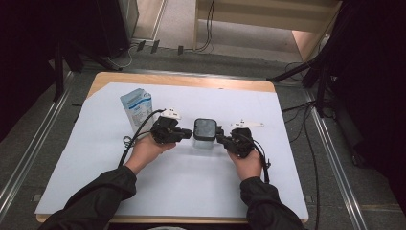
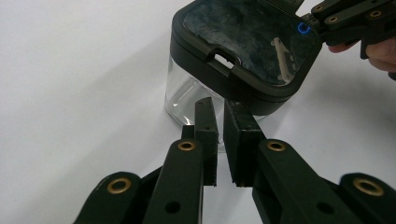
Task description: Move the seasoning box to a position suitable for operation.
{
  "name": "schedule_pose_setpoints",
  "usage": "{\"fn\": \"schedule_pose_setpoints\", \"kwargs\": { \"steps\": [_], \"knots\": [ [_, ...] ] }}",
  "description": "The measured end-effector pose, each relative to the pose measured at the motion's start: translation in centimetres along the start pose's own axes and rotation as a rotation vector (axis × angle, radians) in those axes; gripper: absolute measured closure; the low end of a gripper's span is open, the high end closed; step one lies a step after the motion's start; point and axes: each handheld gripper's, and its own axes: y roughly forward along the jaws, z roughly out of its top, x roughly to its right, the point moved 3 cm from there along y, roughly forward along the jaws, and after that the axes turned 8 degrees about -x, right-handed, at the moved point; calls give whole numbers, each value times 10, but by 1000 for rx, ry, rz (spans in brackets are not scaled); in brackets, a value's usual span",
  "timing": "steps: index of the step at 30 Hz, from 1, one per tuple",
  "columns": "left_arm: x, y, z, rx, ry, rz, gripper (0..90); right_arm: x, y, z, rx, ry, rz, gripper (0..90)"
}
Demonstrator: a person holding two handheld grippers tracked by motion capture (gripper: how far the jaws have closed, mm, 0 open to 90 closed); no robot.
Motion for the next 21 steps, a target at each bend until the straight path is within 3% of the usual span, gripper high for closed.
{"fn": "schedule_pose_setpoints", "kwargs": {
  "steps": [17, 21],
  "knots": [
    [-1, 1, -5, -9, -23, -1, 853, 2, 5, 6, -3, 4, 7, 900],
    [-3, -2, -7, -12, -30, 16, 854, -1, 8, 8, -5, -2, 12, 900]
  ]
}}
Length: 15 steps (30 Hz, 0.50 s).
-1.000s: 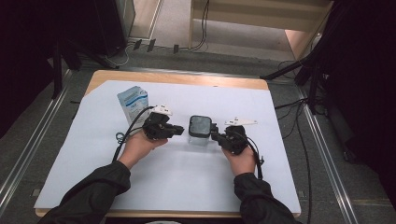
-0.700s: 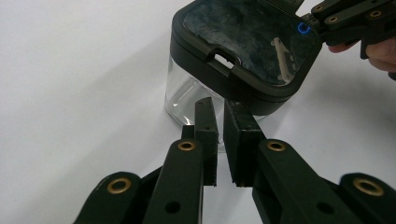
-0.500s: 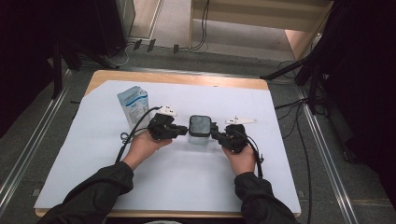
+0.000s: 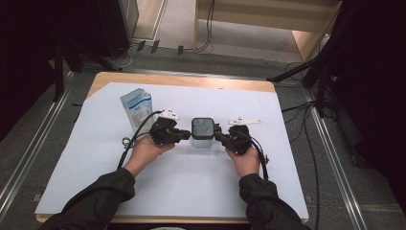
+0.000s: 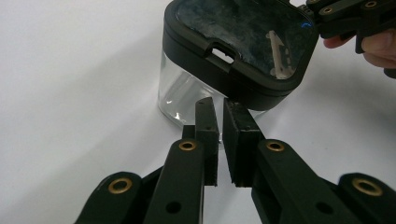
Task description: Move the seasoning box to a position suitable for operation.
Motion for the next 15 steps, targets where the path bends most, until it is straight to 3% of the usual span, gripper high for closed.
{"fn": "schedule_pose_setpoints", "kwargs": {
  "steps": [10, 15],
  "knots": [
    [-3, -6, -7, 4, -13, 5, 860, -7, 5, 3, -5, -9, 11, 900],
    [-2, -9, -11, 8, -30, -13, 860, -9, 8, 6, -18, -21, 17, 900]
  ]
}}
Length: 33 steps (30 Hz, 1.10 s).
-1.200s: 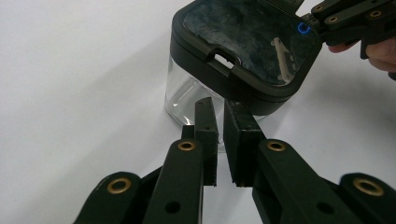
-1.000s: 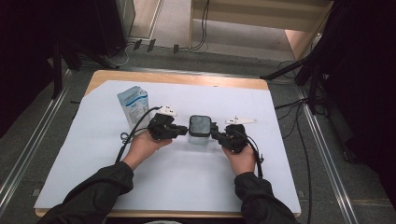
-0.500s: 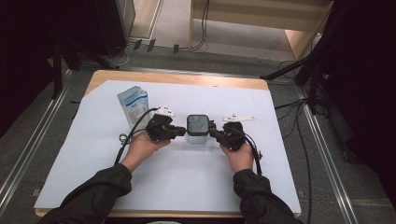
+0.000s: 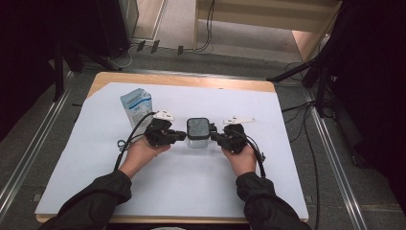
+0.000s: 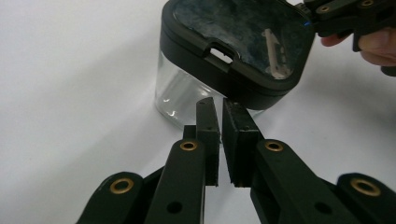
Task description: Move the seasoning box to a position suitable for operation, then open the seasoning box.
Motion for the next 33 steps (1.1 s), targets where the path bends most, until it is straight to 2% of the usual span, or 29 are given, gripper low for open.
{"fn": "schedule_pose_setpoints", "kwargs": {
  "steps": [5, 6, 7, 8, 9, 10, 11, 12, 15, 17, 19, 20, 21, 23, 24, 25, 28, 30, 31, 33],
  "knots": [
    [1, -2, -3, -6, 10, 0, 837, 0, 2, 2, -3, -4, 6, 900],
    [1, -2, -3, -12, 11, 5, 769, 0, 1, 3, -11, -10, 7, 900],
    [1, -3, -3, -10, 10, 5, 769, 0, 1, 3, -11, -10, 7, 900],
    [0, -5, -3, -6, 9, -3, 679, -1, -2, 4, -11, -17, 18, 900],
    [-1, -9, -3, 2, 13, -32, 633, -1, -5, 4, -5, -23, 30, 900],
    [-1, -9, -3, 2, 13, -32, 578, -1, -5, 4, -5, -23, 30, 900],
    [-1, -11, -3, 4, 23, -29, 539, -1, -10, 5, 4, -30, 40, 900],
    [-1, -13, -4, 2, 33, -26, 539, -1, -10, 5, 4, -30, 40, 900],
    [-2, -15, -5, -5, 52, -52, 404, 0, -18, 6, 13, -41, 34, 900],
    [-2, -15, -5, -2, 55, -60, 357, 5, -23, 5, 19, -35, 28, 900],
    [-1, -15, -4, 2, 52, -86, 354, 6, -25, 5, 24, -32, 27, 900],
    [-1, -15, -3, 8, 53, -85, 342, 8, -26, 5, 23, -30, 22, 900],
    [0, -16, -1, 3, 75, -76, 285, 12, -27, 6, 29, -20, 19, 900],
    [0, -17, 0, 1, 88, -76, 262, 14, -28, 6, 31, -19, 16, 900],
    [1, -17, 1, 11, 93, -75, 210, 17, -28, 7, 30, -12, 14, 900],
    [1, -20, 4, 20, 110, -64, 194, 19, -28, 7, 30, -8, 11, 900],
    [0, -22, 7, 23, 118, -60, 179, 21, -25, 7, 15, -10, 9, 900],
    [-2, -23, 10, 33, 130, -80, 165, 22, -23, 7, 6, -13, 8, 900],
    [-4, -24, 13, 44, 126, -117, 161, 22, -23, 7, 6, -13, 8, 900],
    [-4, -23, 15, 46, 130, -119, 156, 23, -23, 8, 9, -12, 12, 900]
  ]
}}
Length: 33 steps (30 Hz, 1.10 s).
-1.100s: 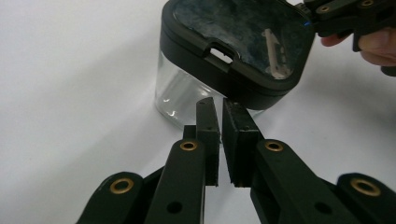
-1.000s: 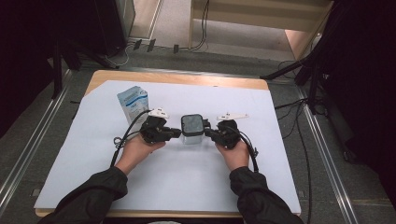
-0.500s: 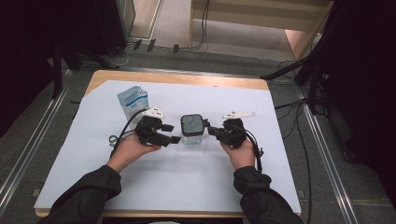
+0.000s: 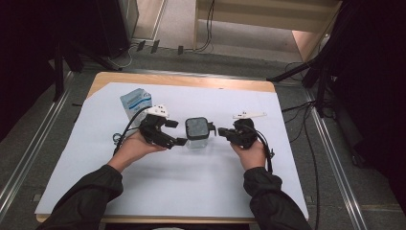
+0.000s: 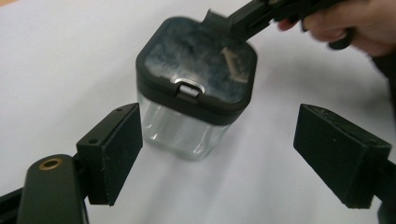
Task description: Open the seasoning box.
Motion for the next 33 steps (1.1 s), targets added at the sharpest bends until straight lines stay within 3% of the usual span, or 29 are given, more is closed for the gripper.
{"fn": "schedule_pose_setpoints", "kwargs": {
  "steps": [5, 8, 16, 19, 23, 26, 30, 33],
  "knots": [
    [-6, 6, 3, -4, 16, -25, 141, 3, 2, 2, 1, 13, -10, 900],
    [-10, 11, 2, -20, 39, -8, 154, 6, 3, 4, 2, 29, -14, 900],
    [-16, 20, 4, -11, 66, -16, 142, 13, 11, 7, 0, 58, -17, 900],
    [-18, 24, 4, -35, 86, -22, 142, 15, 12, 3, -12, 68, -19, 900],
    [-18, 27, 6, -26, 85, -29, 142, 15, 12, 4, -6, 71, -19, 900],
    [-19, 30, 6, -33, 100, -8, 137, 13, 15, 4, 1, 71, -13, 900],
    [-20, 35, 5, -33, 87, -31, 134, 9, 18, 4, -1, 59, -12, 900],
    [-19, 39, 6, -33, 92, -25, 141, 7, 21, 3, -1, 58, -12, 900]
  ]
}}
